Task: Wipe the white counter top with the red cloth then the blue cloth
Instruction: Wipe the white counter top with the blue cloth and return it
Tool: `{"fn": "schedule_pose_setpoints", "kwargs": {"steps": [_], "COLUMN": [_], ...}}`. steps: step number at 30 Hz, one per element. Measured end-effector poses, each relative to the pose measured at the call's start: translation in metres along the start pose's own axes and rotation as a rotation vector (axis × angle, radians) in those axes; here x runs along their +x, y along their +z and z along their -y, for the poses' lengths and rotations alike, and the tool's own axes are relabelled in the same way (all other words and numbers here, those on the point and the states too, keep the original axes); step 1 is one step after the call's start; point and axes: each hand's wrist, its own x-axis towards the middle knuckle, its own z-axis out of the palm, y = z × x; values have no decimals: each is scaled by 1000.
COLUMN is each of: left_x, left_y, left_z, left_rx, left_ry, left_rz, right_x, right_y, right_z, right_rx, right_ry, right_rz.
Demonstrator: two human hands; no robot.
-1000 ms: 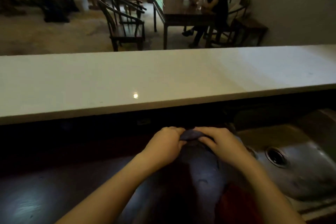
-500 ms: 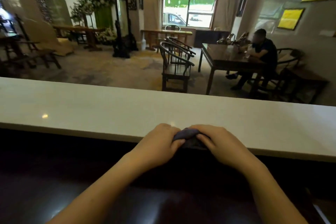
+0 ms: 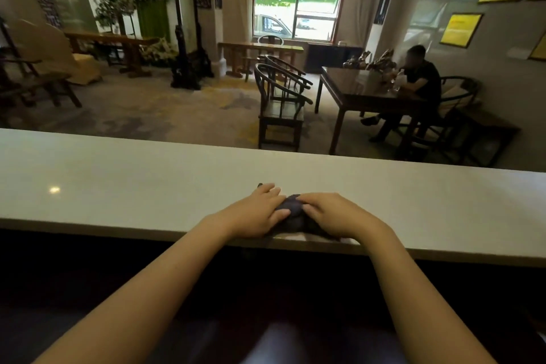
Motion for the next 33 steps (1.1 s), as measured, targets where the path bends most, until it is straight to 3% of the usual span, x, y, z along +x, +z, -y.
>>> {"fn": "schedule_pose_setpoints", "kwargs": {"steps": [4, 6, 10, 15, 18, 33], "left_x": [3, 4, -7, -52, -68, -92], "left_y": [21, 20, 12, 19, 28, 28], "left_z": [18, 30, 87, 181, 202, 226], "left_rx": [56, 14, 19, 56, 57, 34], "left_ry": [36, -16, -254, -517, -617, -701], "left_rz": [67, 67, 11, -101, -114, -218], "right_x": [8, 17, 33, 32, 27, 146], "right_y": [26, 41, 62, 69, 76, 127], "right_z": [14, 21, 25, 19, 26, 179], "right_rx": [64, -22, -163, -220, -231, -272], "right_ry": [-10, 15, 190, 192, 150, -105], "right_rz": [-117, -133, -58, -120, -157, -29]}}
